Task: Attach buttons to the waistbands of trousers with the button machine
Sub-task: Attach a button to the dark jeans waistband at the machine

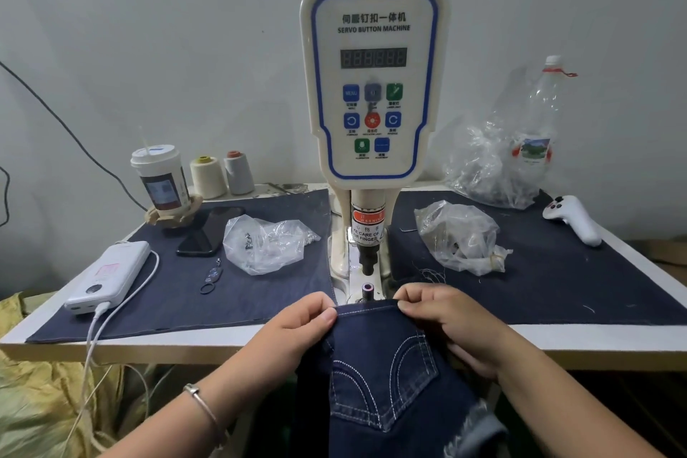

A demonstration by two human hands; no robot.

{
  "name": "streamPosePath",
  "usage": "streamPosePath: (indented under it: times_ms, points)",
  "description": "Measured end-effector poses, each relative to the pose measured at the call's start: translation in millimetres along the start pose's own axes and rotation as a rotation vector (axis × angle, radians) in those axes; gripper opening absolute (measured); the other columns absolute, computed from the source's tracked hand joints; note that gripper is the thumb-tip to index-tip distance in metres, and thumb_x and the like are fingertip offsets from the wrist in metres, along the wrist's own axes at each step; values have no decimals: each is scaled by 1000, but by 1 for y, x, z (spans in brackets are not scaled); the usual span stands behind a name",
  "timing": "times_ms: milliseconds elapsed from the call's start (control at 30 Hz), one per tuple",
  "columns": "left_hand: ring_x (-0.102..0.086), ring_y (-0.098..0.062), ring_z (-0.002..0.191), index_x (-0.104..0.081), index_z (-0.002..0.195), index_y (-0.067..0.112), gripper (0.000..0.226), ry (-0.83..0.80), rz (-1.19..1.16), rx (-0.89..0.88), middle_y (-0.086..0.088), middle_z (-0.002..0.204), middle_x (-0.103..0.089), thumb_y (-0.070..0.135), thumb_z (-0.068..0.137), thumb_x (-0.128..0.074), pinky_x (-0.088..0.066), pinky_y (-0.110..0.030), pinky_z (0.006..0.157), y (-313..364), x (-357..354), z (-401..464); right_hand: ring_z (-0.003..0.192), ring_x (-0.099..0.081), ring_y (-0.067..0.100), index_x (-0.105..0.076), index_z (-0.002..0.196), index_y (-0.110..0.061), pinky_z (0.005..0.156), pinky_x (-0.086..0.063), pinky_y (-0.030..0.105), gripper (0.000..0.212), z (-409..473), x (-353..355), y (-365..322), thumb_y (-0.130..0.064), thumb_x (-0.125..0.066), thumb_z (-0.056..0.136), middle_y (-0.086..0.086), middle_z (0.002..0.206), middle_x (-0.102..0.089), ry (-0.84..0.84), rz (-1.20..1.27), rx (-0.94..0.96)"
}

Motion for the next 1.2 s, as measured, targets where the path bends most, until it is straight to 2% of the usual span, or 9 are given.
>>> streamPosePath:
  times_ms: [100, 267, 467, 600, 733, 900, 1000, 1133, 1200]
  points:
    - [-41, -11, 57, -48, 84, 8, 23, 25, -65, 9, -4, 69, -44, 22, 102, -48, -37, -20, 53, -5, -2, 15, 62, -51, 14, -59, 74, -8, 60, -39, 26, 21, 17, 7, 3, -1, -49, 92, 8, 67, -55, 90, -3, 37]
    - [-41, -12, 62, -50, 74, 15, 25, 23, -140, 15, -3, 69, -47, 23, 97, -57, -33, -26, 58, -10, 4, 38, 43, -36, 3, -56, 54, -19, 43, -26, 16, 43, 33, 19, 5, -1, -43, 90, -5, 49, -42, 115, -7, 79]
    - [-44, -8, 61, -51, 69, 19, 23, 44, -156, 16, 2, 67, -48, 31, 87, -60, -38, -18, 56, -23, 11, 50, 53, -39, 12, -56, 67, -9, 51, -26, 25, 23, 45, 24, 19, -3, -47, 87, 4, 59, -44, 74, 102, 105]
    - [-46, -8, 60, -54, 68, 19, 22, 24, -216, 28, 3, 66, -50, 30, 86, -61, -39, -17, 56, -29, 11, 54, 56, -45, 13, -58, 66, -9, 54, -34, 24, 8, 49, 25, 25, -11, -61, 74, 6, 62, -49, 11, 161, 107]
    - [-46, -9, 61, -54, 67, 19, 22, 12, -243, 26, 2, 66, -50, 29, 85, -62, -39, -19, 56, -33, 11, 56, 49, -46, 9, -57, 61, -10, 47, -37, 17, 11, 50, 27, 28, -15, -56, 71, 2, 56, -49, 27, 188, 133]
    - [-45, -9, 60, -54, 66, 19, 24, 26, -281, 17, 0, 65, -49, 25, 86, -66, -39, -18, 55, -36, 11, 58, 47, -46, 9, -57, 62, -7, 46, -37, 17, 8, 52, 25, 28, -7, -59, 70, 1, 53, -50, 60, 220, 154]
    - [-46, -9, 59, -56, 65, 19, 20, 39, -293, 17, 0, 64, -50, 24, 84, -63, -40, -17, 54, -35, 10, 59, 45, -48, 8, -57, 62, -6, 45, -39, 16, 18, 54, 27, 30, 1, -51, 77, 0, 52, -51, 85, 243, 140]
    - [-46, -9, 59, -57, 66, 19, 19, 43, -315, 31, 0, 64, -50, 23, 83, -62, -40, -18, 54, -35, 9, 59, 46, -47, 9, -59, 60, -9, 45, -39, 17, 7, 55, 28, 30, -5, -60, 66, 1, 54, -50, 100, 236, 138]
    - [-46, -9, 58, -56, 66, 19, 21, 49, -312, 33, 0, 63, -49, 20, 86, -61, -39, -18, 54, -36, 9, 59, 46, -48, 9, -59, 60, -8, 45, -39, 16, 12, 56, 29, 30, -2, -56, 70, 1, 54, -50, 110, 239, 135]
Point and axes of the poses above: each hand's wrist, its own z-axis towards the middle knuckle, its own x-axis out of the back of the hand, y = z × x, the point moved 3 cm from there along z, towards the middle knuckle
